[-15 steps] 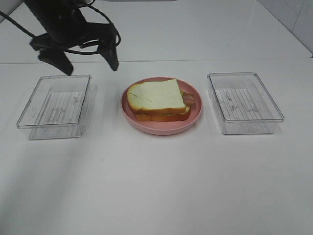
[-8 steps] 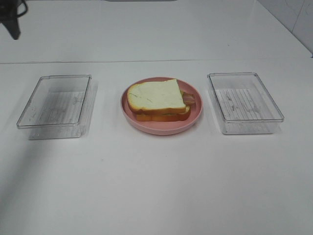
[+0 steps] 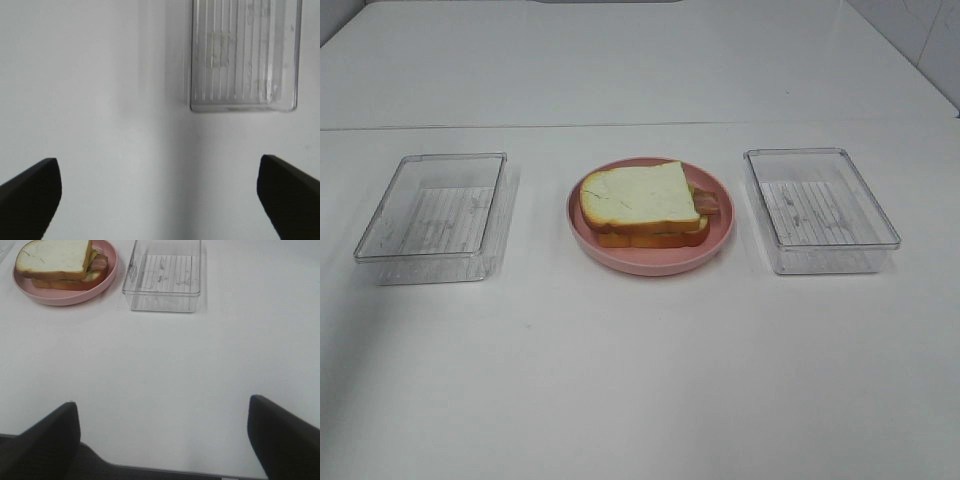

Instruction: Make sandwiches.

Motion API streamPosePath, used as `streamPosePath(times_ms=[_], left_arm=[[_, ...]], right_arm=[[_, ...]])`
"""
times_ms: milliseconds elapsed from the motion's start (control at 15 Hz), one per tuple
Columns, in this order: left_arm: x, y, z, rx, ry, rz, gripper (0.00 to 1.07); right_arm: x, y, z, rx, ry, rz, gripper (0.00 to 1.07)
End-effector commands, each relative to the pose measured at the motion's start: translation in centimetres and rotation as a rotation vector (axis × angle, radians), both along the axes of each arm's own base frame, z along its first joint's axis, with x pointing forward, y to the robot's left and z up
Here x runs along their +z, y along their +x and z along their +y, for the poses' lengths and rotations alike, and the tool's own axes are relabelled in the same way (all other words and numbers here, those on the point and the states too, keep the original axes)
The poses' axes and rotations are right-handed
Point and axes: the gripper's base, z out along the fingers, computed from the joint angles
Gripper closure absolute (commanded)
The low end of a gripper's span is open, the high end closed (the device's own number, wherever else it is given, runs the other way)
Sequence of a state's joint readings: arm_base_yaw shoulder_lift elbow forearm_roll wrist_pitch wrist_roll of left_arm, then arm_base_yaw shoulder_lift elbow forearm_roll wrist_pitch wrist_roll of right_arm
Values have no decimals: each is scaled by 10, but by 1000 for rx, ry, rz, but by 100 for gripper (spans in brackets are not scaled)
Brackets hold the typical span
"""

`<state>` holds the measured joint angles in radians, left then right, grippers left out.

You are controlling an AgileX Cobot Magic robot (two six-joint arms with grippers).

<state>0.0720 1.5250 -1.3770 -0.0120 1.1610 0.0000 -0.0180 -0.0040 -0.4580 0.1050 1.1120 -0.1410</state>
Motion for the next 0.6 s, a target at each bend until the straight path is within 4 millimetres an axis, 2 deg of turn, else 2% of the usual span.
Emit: streamPosePath(times_ms=[67,133,267,333,400,467,533,600], left_arm=[[-7,-84,-7,-19,11,-102,6],[-4,-97,-8,-19,18,-128,6],[-10,-171,-10,-21,58,-244,6],[-10,-200,-12,-19,64,-319,6],[-8,-213,-13,-18,66,-369,6],[-10,-247,-16,-14,76,-495,6],[-12,-266,-17,-13,77,-567,6],[-15,-276,-18,-13,80,-600,6]], right_arm=[[0,-3,0,-2,-5,-33,19],[0,-3,0,-2,-5,-33,19],[0,-3,0,-2,-5,-33,19],[0,-3,0,-2,-5,-33,19],[0,-3,0,-2,-5,-33,19],[0,-3,0,-2,-5,-33,19],[0,-3,0,-2,-5,-33,19],[0,-3,0,-2,-5,-33,19]])
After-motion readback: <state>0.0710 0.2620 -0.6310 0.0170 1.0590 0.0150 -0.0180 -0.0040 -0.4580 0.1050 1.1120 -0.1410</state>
